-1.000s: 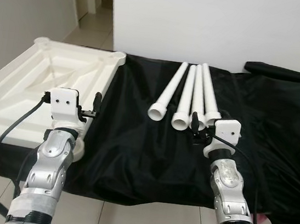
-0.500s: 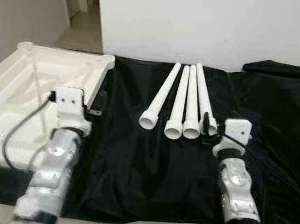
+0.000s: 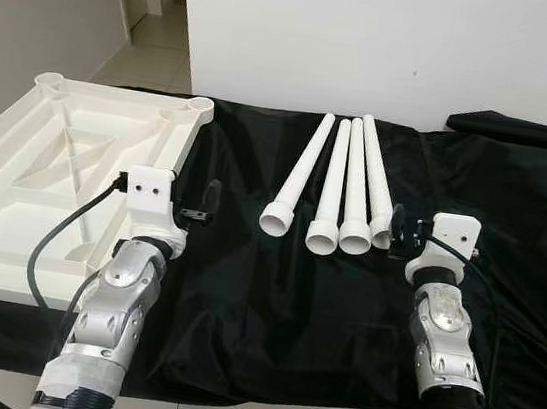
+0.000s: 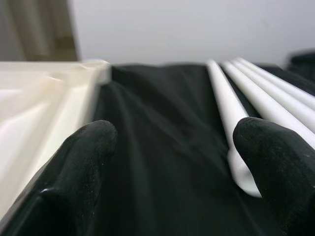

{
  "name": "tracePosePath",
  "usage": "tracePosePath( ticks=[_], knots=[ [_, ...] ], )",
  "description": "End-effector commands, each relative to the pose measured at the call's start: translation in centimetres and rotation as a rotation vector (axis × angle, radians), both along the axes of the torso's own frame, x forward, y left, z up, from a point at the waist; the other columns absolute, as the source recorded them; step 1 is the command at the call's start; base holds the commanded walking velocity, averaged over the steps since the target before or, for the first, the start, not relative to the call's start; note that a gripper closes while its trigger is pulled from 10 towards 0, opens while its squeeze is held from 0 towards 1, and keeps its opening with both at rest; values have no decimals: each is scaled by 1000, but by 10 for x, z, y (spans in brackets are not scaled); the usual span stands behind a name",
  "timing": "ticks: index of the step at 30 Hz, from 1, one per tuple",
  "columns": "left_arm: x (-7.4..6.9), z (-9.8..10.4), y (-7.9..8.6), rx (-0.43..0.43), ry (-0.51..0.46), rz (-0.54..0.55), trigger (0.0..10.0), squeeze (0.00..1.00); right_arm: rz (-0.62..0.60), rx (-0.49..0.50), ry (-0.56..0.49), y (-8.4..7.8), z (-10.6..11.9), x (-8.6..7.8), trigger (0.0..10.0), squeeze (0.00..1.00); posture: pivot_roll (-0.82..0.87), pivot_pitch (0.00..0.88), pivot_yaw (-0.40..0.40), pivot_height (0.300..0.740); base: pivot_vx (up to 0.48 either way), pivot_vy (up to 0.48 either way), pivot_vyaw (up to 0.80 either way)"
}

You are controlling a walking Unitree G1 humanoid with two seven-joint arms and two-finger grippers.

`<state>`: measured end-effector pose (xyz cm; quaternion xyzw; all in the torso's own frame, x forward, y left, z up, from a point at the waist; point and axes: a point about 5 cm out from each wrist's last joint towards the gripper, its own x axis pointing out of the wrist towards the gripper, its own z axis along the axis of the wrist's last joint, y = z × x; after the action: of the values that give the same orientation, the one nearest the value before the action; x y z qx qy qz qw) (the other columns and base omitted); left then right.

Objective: Building children table

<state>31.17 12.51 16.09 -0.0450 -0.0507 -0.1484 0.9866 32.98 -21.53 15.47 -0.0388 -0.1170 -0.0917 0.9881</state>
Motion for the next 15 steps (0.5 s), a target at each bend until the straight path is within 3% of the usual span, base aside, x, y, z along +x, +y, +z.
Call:
tracePosePath(
  ticks=[1, 7, 15],
  knots=[
    [-1, 2, -6, 29, 8, -73, 10000, 0, 4, 21, 12, -1, 1, 3, 10000, 0, -1, 12, 70, 740, 0, 0, 0],
    [-2, 13, -22, -27, 19, -147, 10000, 0, -11, 51, 32, -8, 3, 11, 10000, 0, 6, 58, 83, 740, 0, 0, 0],
    [-11, 25, -41, -65, 40, -237, 10000, 0, 64, 44, 42, 2, 8, 19, 10000, 0, 0, 138, 83, 740, 0, 0, 0]
  ],
)
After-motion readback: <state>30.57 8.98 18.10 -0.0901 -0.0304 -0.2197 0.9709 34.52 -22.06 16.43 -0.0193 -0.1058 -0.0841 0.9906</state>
